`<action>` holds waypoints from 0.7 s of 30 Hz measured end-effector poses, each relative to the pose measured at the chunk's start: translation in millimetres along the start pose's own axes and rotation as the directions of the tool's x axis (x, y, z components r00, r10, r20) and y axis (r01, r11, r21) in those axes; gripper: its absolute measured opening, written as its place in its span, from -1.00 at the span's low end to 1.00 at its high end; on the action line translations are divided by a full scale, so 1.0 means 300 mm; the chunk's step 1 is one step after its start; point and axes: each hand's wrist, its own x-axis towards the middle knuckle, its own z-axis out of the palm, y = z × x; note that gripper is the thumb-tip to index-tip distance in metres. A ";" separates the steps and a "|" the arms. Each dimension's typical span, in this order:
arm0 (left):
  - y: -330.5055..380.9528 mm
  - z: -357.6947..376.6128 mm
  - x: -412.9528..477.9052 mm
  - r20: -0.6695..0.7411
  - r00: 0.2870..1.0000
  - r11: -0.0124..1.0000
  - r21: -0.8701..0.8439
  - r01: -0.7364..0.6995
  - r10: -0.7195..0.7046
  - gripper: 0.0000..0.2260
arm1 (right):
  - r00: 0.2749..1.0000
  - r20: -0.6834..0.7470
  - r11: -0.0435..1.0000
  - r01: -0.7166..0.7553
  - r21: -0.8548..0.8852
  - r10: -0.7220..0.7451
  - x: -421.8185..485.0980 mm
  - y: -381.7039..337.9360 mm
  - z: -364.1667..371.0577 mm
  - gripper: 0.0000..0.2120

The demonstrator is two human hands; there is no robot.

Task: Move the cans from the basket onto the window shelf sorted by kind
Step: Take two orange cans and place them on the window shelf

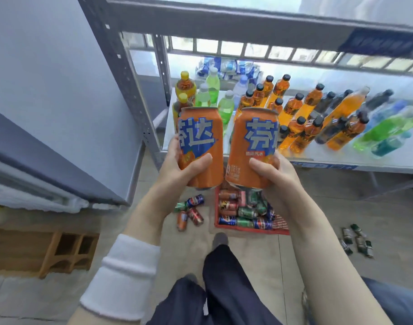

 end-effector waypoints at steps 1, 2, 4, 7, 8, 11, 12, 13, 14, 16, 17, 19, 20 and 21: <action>0.029 0.003 0.039 0.003 1.000 1.000 0.002 -0.028 0.028 -0.47 | 0.999 0.019 1.000 0.028 0.001 -0.028 0.034 -0.043 -0.009 -0.21; 0.061 0.009 0.076 0.003 0.999 0.999 0.011 -0.051 0.051 -0.48 | 0.998 0.034 0.998 0.054 -0.010 -0.054 0.071 -0.083 -0.019 -0.19; 0.128 0.028 0.155 -0.006 0.995 0.994 0.048 -0.101 0.101 -0.51 | 0.992 0.061 0.992 0.110 -0.057 -0.107 0.145 -0.169 -0.037 -0.21; 0.222 0.057 0.262 -0.026 0.987 0.985 0.066 -0.158 0.160 -0.61 | 0.979 0.110 0.979 0.183 -0.092 -0.173 0.247 -0.281 -0.060 -0.36; 0.255 0.064 0.292 -0.039 0.984 0.983 0.067 -0.173 0.176 -0.62 | 0.974 0.125 0.974 0.203 -0.101 -0.190 0.278 -0.314 -0.065 -0.41; 0.344 0.069 0.374 -0.070 0.972 0.970 0.106 -0.218 0.226 -0.59 | 0.956 0.172 0.956 0.261 -0.134 -0.237 0.370 -0.404 -0.070 -0.46; 0.372 0.066 0.398 -0.075 0.968 0.966 0.118 -0.228 0.238 -0.60 | 0.950 0.188 0.950 0.278 -0.144 -0.250 0.401 -0.427 -0.069 -0.46; 0.398 0.062 0.422 -0.078 0.965 0.962 0.132 -0.239 0.250 -0.59 | 0.945 0.201 0.945 0.291 -0.150 -0.259 0.429 -0.449 -0.066 -0.46; 0.424 0.057 0.446 -0.086 0.962 0.958 0.146 -0.247 0.261 -0.55 | 0.941 0.205 0.940 0.303 -0.158 -0.269 0.459 -0.470 -0.063 -0.46; 0.474 0.040 0.493 -0.100 0.952 0.946 0.183 -0.268 0.289 -0.52 | 0.935 0.198 0.928 0.329 -0.173 -0.294 0.516 -0.509 -0.049 -0.53; 0.497 0.029 0.517 -0.102 0.946 0.938 0.204 -0.282 0.306 -0.49 | 0.931 0.193 0.922 0.343 -0.178 -0.309 0.545 -0.525 -0.038 -0.56; 0.536 0.002 0.571 -0.100 0.938 0.926 0.227 -0.303 0.331 -0.43 | 0.926 0.170 0.911 0.367 -0.187 -0.338 0.601 -0.556 -0.013 -0.57; 0.555 -0.013 0.597 -0.102 0.934 0.920 0.236 -0.313 0.343 -0.40 | 0.923 0.152 0.905 0.378 -0.195 -0.353 0.626 -0.570 0.003 -0.55; 0.572 -0.030 0.625 -0.097 0.929 0.913 0.246 -0.325 0.357 -0.38 | 0.919 0.133 0.897 0.391 -0.206 -0.370 0.652 -0.585 0.021 -0.51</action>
